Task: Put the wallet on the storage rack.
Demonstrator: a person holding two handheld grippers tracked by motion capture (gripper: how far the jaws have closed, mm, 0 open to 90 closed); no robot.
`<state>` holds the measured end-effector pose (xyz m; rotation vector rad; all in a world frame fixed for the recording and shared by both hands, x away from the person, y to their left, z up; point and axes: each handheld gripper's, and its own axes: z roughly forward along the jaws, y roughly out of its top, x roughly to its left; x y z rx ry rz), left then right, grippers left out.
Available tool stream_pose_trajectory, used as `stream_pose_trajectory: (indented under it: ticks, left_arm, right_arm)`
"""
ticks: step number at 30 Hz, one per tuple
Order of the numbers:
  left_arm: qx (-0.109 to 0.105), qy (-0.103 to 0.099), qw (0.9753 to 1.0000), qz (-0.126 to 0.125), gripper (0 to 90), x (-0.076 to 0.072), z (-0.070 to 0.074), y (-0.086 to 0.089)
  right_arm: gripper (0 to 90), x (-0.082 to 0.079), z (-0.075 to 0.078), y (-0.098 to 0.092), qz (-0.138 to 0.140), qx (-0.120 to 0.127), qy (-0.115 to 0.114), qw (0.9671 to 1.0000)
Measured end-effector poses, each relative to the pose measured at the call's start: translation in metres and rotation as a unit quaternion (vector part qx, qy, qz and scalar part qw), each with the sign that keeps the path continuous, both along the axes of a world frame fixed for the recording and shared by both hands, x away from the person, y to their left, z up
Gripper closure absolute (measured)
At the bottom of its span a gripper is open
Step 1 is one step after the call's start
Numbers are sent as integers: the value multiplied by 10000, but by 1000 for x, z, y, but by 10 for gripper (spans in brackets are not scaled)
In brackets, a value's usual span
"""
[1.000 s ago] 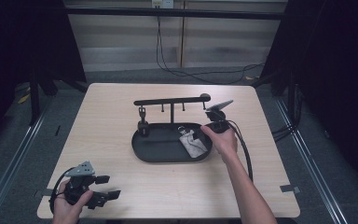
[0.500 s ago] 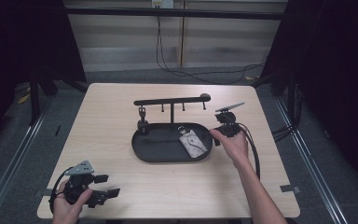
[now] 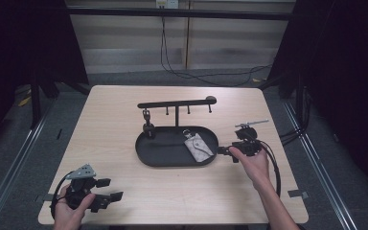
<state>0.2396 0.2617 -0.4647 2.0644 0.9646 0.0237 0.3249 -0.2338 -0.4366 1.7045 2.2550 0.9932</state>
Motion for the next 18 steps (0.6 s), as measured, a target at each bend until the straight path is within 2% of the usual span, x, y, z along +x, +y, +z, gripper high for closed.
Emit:
stream_pose_trajectory:
  ticks: [3, 6, 9, 12, 16, 18]
  left_arm:
    - [-78, 14, 9999, 64, 221, 0, 0, 1]
    - [-59, 6, 9999, 89, 221, 1, 0, 1]
    - [-66, 20, 9999, 100, 221, 1, 0, 1]
    - [-55, 26, 9999, 97, 221, 0, -1, 1]
    - [-69, 19, 9999, 110, 221, 1, -1, 2]
    - [-68, 26, 9999, 118, 221, 1, -1, 2]
  right_arm:
    - [252, -14, 1, -4, -31, 12, -217, 9998]
    - [256, -27, -1, -8, -74, 87, -304, 9995]
    - [256, -39, -3, -14, -109, 41, -385, 9992]
    - [255, -49, -6, -20, -149, 45, -397, 9991]
    - [248, -62, -7, -29, -179, 188, -445, 9987]
    - [242, -69, -8, -33, -212, 147, -475, 9985]
